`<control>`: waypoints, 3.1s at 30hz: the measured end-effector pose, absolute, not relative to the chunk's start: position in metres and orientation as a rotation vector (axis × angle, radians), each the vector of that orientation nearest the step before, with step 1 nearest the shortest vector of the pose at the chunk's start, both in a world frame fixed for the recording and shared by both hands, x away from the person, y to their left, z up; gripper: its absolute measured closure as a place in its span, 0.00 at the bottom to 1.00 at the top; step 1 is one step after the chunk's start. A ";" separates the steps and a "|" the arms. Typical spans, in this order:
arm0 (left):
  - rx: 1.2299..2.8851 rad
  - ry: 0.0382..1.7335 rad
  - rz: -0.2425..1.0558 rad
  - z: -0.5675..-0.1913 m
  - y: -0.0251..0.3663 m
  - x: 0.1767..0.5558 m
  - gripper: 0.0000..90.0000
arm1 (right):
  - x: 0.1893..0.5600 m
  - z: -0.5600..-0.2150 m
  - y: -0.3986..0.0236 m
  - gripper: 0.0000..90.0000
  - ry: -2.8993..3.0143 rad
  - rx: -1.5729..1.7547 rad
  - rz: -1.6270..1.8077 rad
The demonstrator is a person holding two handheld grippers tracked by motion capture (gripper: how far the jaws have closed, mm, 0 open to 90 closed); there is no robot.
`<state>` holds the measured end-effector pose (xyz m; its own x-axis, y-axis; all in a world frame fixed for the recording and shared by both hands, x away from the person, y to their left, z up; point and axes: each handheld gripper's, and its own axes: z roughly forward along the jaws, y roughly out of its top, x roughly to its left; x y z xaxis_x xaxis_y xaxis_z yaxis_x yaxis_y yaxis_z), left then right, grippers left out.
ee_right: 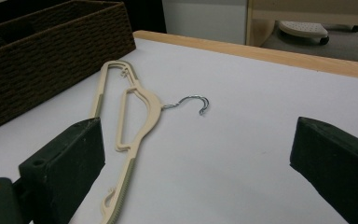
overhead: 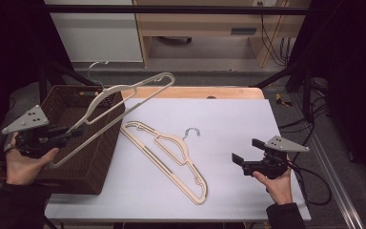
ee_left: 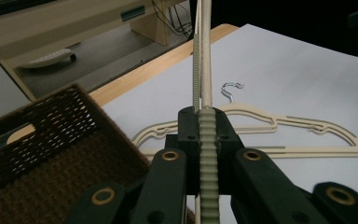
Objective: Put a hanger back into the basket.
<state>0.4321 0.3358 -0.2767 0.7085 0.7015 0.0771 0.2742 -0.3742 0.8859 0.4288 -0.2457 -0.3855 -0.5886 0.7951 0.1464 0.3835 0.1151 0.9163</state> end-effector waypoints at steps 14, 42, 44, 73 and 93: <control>1.915 0.909 0.599 -0.292 0.414 0.440 0.95 | 0.428 -0.389 -0.245 0.03 2.031 1.153 1.449; 1.935 1.125 0.578 -0.331 0.477 0.452 0.95 | 0.432 -0.394 -0.239 0.03 2.064 1.156 1.435; 1.965 1.130 0.568 -0.333 0.471 0.457 0.95 | 0.432 -0.394 -0.238 0.03 2.073 1.150 1.431; 2.121 1.561 0.533 -0.374 0.473 0.482 0.88 | 0.434 -0.400 -0.231 0.04 2.102 1.143 1.411; 2.038 1.567 0.632 -0.362 0.480 0.466 0.55 | 0.434 -0.400 -0.231 0.04 2.101 1.141 1.413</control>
